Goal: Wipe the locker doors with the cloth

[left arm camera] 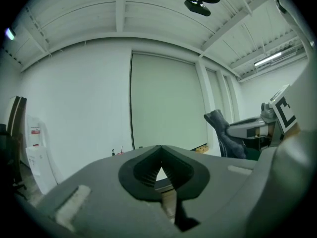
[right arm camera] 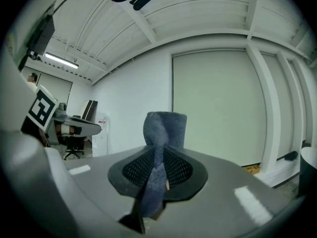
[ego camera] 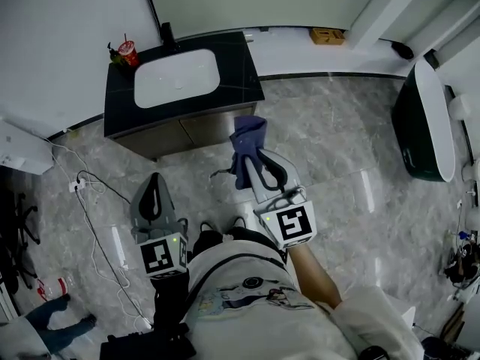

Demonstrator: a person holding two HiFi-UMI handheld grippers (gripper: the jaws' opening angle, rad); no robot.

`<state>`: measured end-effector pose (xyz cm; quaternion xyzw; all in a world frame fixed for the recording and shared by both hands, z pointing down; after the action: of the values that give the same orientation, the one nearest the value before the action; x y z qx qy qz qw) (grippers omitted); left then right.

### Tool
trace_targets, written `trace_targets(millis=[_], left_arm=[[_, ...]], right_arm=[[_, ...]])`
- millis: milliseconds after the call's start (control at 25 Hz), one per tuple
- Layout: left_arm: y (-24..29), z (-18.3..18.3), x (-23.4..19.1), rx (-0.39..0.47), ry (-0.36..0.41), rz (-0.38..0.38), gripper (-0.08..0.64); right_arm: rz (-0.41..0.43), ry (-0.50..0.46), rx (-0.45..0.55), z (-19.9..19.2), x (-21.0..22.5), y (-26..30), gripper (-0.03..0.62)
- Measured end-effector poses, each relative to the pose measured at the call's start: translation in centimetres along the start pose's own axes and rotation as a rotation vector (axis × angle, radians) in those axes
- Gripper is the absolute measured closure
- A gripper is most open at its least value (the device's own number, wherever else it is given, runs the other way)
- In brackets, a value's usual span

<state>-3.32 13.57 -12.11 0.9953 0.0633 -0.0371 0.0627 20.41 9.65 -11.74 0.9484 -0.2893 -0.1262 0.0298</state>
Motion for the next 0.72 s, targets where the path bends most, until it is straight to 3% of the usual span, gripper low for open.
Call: trace_targets(millis=[720], left_arm=[[1.0, 1.8, 0.3, 0.028, 0.024, -0.08, 0.558]], right_arm=[[-0.023, 0.029, 0.023, 1.1, -1.5, 0.2, 0.531]])
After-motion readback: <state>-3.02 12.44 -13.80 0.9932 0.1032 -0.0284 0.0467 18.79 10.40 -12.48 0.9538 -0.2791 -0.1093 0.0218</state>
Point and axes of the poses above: the fingertips, and each gripper's own axes: y forward along the fingers, x to its right, z out of its top, the point moved 6 cm from there along -y, backward along the fingers, and after that the axes turned 9 degrees about -y, right-handed, at the moved point
